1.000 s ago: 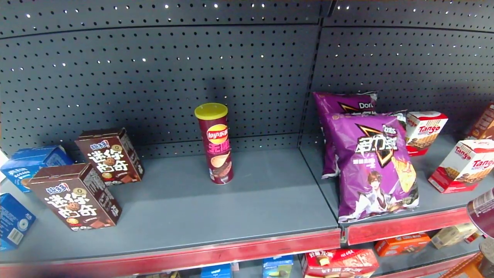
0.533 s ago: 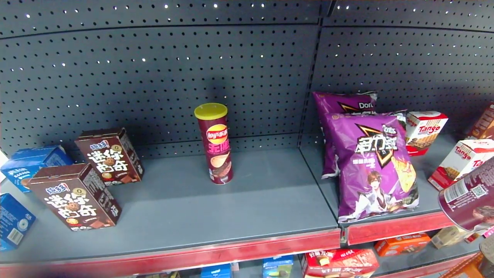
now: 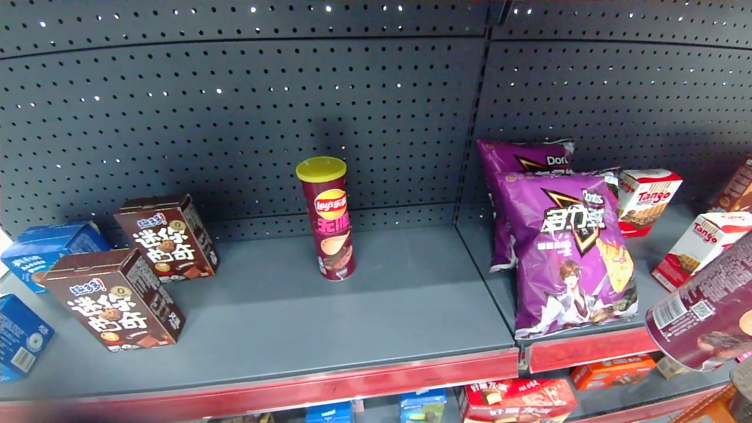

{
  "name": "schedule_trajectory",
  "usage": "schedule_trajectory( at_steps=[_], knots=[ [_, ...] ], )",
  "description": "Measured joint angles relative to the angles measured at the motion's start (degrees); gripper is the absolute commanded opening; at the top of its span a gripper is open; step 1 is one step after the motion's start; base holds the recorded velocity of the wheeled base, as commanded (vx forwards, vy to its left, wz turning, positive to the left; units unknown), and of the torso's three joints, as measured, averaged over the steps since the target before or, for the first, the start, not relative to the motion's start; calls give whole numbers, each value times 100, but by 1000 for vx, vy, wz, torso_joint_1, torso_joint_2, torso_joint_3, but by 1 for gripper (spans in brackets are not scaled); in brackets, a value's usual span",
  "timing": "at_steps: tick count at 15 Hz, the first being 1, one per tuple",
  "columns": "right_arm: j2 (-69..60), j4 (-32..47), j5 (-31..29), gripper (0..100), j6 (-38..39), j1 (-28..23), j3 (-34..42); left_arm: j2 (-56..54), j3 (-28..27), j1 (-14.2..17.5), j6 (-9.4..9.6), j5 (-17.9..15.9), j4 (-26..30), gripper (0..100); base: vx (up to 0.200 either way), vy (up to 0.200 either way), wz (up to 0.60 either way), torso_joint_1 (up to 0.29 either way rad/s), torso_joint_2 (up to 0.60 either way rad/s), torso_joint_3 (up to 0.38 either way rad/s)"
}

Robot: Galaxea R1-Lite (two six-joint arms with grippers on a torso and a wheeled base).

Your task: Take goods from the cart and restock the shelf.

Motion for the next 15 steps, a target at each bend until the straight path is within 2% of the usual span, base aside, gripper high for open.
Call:
schedule_trajectory(
  at_steps=[1, 6, 7, 9, 13, 15],
  knots=[
    [-6, 207, -105, 0, -2, 6, -63, 0, 0, -2, 137, -144, 2, 100, 0, 0, 0, 0, 0, 0],
    [-150, 820, -551, 0, -141, 20, -20, 0, -30, -6, 149, -194, 105, 100, 0, 0, 0, 0, 0, 0],
    [-188, 908, -663, 0, -148, 20, -5, 2, -79, -6, 226, -249, 188, 100, 0, 0, 0, 0, 0, 0],
    [-284, 1040, -706, 0, -150, 16, 67, 112, -358, -9, 354, -610, 216, 100, 0, 0, 0, 0, 0, 0],
    [-524, 1182, -1073, 0, -172, 9, 229, 1452, -1317, -30, 417, -1940, 135, 100, 0, 0, 0, 0, 0, 0],
    [-638, 1185, -1228, 0, -183, 9, 304, 2352, -1699, -57, 457, -2264, -249, 100, 0, 0, 0, 0, 0, 0]
  ],
)
